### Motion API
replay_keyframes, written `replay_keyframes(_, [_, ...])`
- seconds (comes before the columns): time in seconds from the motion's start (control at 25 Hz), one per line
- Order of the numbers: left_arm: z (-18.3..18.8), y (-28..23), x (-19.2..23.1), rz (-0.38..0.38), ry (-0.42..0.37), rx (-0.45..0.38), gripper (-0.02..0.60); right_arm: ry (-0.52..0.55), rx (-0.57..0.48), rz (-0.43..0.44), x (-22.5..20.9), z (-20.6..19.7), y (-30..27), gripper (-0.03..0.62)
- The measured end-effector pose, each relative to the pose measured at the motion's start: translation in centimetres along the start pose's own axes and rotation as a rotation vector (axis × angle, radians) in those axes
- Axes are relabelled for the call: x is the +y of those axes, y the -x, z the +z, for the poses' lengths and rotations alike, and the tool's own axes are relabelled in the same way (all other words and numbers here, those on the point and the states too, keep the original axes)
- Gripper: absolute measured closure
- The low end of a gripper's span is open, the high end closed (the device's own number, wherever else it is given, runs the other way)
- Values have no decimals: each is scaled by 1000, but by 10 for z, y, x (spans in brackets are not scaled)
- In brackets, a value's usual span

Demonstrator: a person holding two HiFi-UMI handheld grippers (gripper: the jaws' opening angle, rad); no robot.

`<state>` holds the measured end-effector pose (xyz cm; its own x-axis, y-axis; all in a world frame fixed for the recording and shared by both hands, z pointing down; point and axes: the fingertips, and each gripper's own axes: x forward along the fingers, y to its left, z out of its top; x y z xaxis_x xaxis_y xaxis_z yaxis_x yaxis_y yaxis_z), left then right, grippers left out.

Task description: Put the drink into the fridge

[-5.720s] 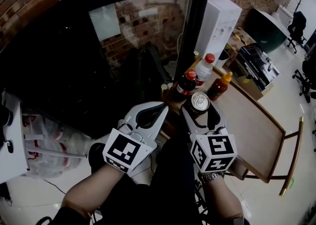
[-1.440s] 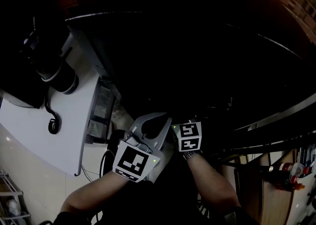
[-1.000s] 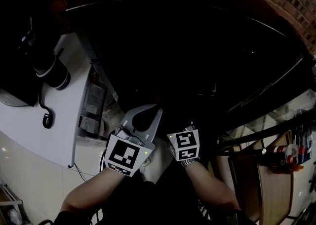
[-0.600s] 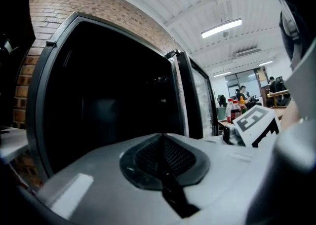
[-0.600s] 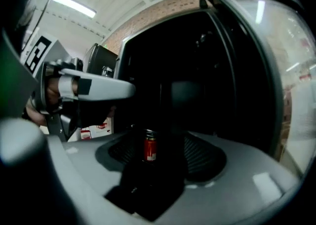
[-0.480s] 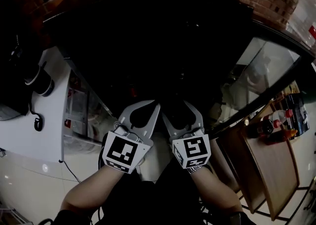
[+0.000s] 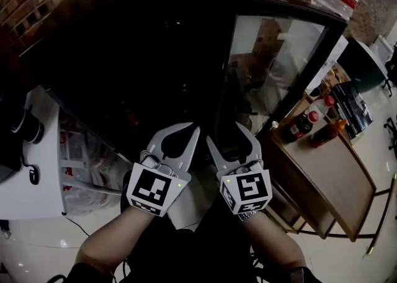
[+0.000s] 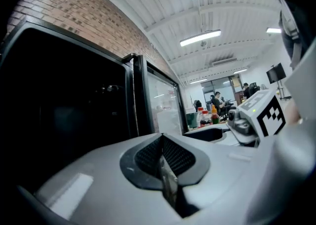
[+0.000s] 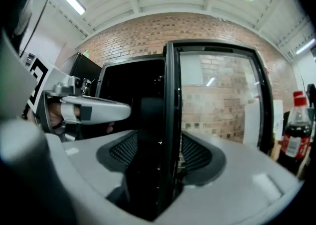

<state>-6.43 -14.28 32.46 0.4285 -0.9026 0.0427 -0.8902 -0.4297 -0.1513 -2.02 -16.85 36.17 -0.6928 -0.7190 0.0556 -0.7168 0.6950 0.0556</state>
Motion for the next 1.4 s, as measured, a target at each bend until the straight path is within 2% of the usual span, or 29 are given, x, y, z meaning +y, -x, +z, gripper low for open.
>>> replay_keyframes(0.12, [-2,-11,-25,-69,-29,2,577,-6,9,-71,-23,-3,25,318])
replay_keyframes(0.24, [2,-21,-49,-118,-24,-11,577,-9,22,-138,-43,-6,49,318])
replay_keyframes(0.4, [15,-33,-74,-156,19,-41,577,-12,49,-204,-65,-8,73,318])
replay_keyframes(0.76, [25,-64,-117,-260,-18,-70,577,-17,91,-353,-123,-7,112,318])
replay_keyframes(1.16, [37,-97,-151,-330,-34,-78,577,-62,110,-472,-181,-6,130,315])
replay_keyframes(1.4, [40,-111,-161,-347,-35,-76,577,-97,149,-497,-204,-17,125,304])
